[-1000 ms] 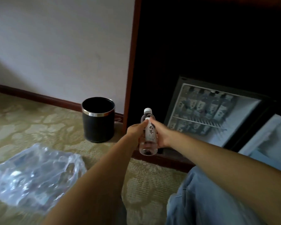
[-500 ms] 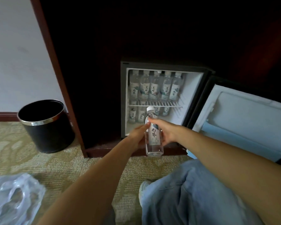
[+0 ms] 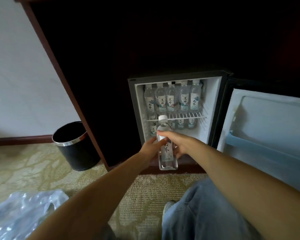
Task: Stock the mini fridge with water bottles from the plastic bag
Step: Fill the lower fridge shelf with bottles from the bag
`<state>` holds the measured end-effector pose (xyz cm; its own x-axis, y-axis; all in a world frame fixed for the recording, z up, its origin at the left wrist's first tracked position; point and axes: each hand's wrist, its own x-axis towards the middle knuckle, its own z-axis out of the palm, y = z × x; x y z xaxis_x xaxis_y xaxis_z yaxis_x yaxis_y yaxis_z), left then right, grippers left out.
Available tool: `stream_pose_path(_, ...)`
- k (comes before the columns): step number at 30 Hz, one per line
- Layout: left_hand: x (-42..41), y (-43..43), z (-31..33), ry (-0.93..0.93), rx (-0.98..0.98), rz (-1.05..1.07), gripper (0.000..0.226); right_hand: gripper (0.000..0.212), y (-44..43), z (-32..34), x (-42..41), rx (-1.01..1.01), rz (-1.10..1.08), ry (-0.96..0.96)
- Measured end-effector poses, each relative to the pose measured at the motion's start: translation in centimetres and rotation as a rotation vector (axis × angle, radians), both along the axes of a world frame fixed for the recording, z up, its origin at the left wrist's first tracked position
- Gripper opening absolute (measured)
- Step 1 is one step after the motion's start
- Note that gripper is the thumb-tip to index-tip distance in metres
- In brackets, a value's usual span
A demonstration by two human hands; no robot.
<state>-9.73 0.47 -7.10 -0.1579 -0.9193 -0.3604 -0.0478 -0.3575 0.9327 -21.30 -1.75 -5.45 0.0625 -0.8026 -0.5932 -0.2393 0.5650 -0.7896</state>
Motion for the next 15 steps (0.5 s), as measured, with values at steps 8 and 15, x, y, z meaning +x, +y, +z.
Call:
stream_pose_path(8,-0.8,-1.5,-0.4,-0.051,-0.107,0.025,0.067,0.091,-0.4,-0.2,0.8,-0.099,-0.150,-0.002)
stream_pose_path(15,-4.5,-2.9,-2.7,0.021,-0.070,-0.107,0.051,0.102,-0.7,-3.7,-3.8,-0.150,-0.279,0.108)
